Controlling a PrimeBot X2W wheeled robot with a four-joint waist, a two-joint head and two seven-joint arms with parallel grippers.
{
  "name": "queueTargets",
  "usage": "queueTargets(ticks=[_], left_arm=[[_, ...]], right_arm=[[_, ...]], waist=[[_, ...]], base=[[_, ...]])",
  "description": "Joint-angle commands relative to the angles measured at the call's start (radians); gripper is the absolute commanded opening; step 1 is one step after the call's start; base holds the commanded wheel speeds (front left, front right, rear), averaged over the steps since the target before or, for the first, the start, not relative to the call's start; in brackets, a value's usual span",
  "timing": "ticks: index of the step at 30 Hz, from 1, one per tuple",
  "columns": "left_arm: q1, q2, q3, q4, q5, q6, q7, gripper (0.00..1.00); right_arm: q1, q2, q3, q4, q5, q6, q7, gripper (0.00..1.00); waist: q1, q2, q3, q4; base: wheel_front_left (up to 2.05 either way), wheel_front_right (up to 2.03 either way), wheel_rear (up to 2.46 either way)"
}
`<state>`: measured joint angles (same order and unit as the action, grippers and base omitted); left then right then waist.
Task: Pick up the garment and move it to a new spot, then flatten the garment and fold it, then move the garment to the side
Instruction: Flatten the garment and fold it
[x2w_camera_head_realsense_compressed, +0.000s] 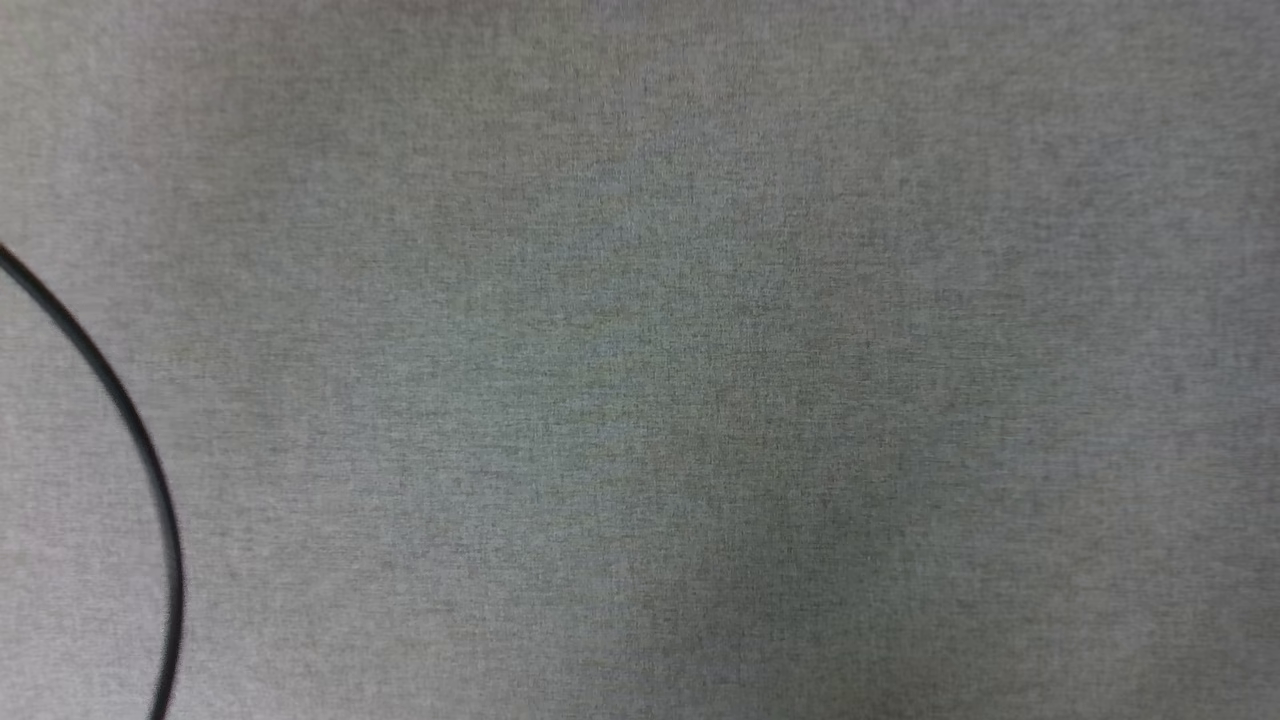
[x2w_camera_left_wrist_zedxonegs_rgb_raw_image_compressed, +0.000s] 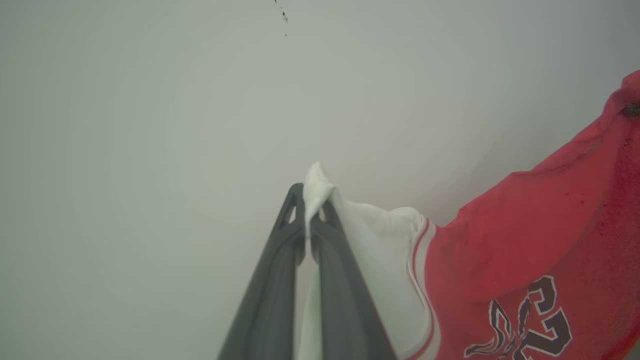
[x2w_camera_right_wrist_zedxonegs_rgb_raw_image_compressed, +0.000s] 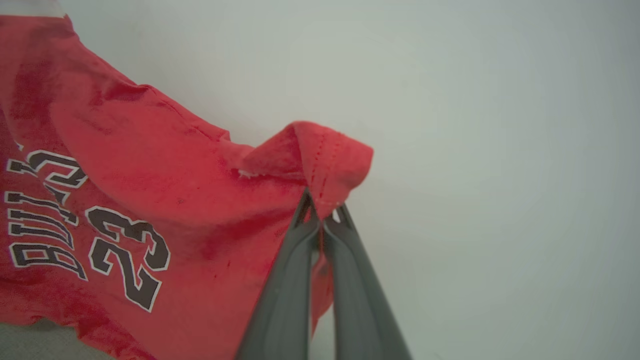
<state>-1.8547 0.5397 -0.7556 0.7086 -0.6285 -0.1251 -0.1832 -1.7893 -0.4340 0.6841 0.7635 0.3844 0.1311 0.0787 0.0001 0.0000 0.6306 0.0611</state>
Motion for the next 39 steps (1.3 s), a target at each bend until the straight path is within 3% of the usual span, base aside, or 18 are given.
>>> queueTargets(ticks=[1, 8, 14, 21, 22, 31, 39], left_arm=[[0.063, 0.002, -0.015, 0.01, -0.011, -0.002, -0.017, 0.0], [0.326, 0.023, -0.051, -0.019, -0.053, 0.007, -0.062, 0.0], [0.584, 0.074, -0.057, -0.149, -0.084, 0.066, -0.075, 0.0], [0.928, 0.166, -0.085, -0.375, -0.132, 0.178, -0.073, 0.0], [0.928, 0.166, -0.085, -0.375, -0.132, 0.178, -0.073, 0.0], [1.324, 0.265, -0.158, -0.653, -0.195, 0.344, -0.051, 0.0], [1.575, 0.312, -0.245, -0.77, -0.248, 0.416, -0.032, 0.0]], right_arm=[[0.053, -0.009, 0.017, 0.012, 0.022, -0.001, -0.02, 0.0], [0.261, 0.0, 0.086, 0.039, 0.116, -0.001, -0.082, 0.0], [0.438, -0.012, 0.151, 0.02, 0.187, -0.001, -0.119, 0.0], [0.648, -0.068, 0.226, -0.035, 0.286, -0.001, -0.15, 0.0], [0.648, -0.068, 0.226, -0.035, 0.286, -0.001, -0.15, 0.0], [0.924, -0.167, 0.281, -0.128, 0.39, -0.001, -0.182, 0.0], [1.17, -0.233, 0.269, -0.205, 0.435, -0.001, -0.203, 0.0]], waist=[[-0.0001, 0.0, -0.022, -0.001], [-0.0001, 0.0, -0.112, -0.007], [-0.0001, 0.0, -0.2, -0.012], [-0.0001, 0.0, -0.312, -0.015], [-0.0001, 0.0, -0.312, -0.015], [-0.0001, 0.0, -0.434, -0.018], [-0.0001, 0.0, -0.528, -0.027]], base=[[0.0, 0.0, 0.0], [0.0, 0.0, 0.0], [0.0, 0.0, 0.0], [0.0, 0.0, 0.0], [0.0, 0.0, 0.0], [0.0, 0.0, 0.0], [0.0, 0.0, 0.0]])
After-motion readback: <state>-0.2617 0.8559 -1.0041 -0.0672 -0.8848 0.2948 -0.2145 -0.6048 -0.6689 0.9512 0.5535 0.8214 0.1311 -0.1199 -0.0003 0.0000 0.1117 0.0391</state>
